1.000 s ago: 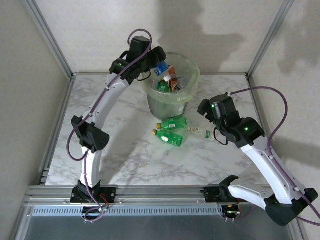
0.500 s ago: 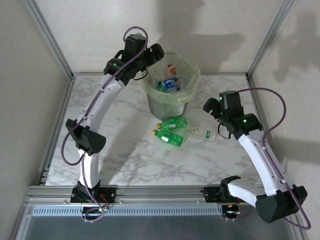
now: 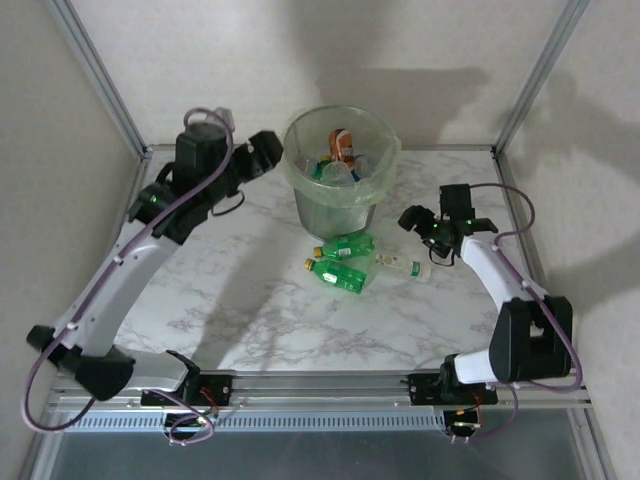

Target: Put the plastic bottles in the bin

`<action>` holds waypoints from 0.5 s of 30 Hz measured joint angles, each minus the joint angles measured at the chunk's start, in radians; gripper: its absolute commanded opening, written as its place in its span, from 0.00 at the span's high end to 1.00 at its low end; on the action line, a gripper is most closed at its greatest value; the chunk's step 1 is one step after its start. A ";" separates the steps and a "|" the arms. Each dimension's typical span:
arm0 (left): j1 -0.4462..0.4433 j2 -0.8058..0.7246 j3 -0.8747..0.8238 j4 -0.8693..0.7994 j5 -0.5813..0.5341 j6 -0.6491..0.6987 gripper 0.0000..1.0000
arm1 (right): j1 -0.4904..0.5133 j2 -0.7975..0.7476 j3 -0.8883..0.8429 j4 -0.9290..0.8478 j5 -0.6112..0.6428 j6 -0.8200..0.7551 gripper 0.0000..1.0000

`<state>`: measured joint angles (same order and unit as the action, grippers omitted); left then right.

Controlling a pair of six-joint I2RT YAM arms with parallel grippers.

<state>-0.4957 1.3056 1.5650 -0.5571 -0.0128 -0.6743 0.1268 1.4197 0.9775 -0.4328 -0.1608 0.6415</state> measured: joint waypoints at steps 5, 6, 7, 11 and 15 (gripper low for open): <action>0.000 -0.121 -0.199 -0.005 -0.011 -0.047 0.18 | 0.000 0.096 -0.012 0.066 -0.054 -0.008 0.17; 0.000 -0.132 -0.217 -0.009 -0.011 -0.054 0.18 | 0.001 0.101 -0.022 0.079 -0.061 -0.007 0.18; 0.000 -0.139 -0.229 -0.010 -0.011 -0.060 0.18 | 0.002 0.103 -0.032 0.090 -0.066 -0.007 0.19; 0.000 -0.172 -0.264 -0.010 -0.011 -0.076 0.18 | 0.017 0.103 -0.064 0.108 -0.076 -0.006 0.19; 0.000 -0.186 -0.273 -0.005 -0.010 -0.090 0.19 | 0.062 0.100 -0.084 0.111 -0.074 -0.006 0.19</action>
<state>-0.4957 1.1198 1.2919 -0.5617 -0.0227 -0.7643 0.1890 1.5200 0.8940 -0.3218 -0.2348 0.6357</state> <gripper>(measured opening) 0.816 0.809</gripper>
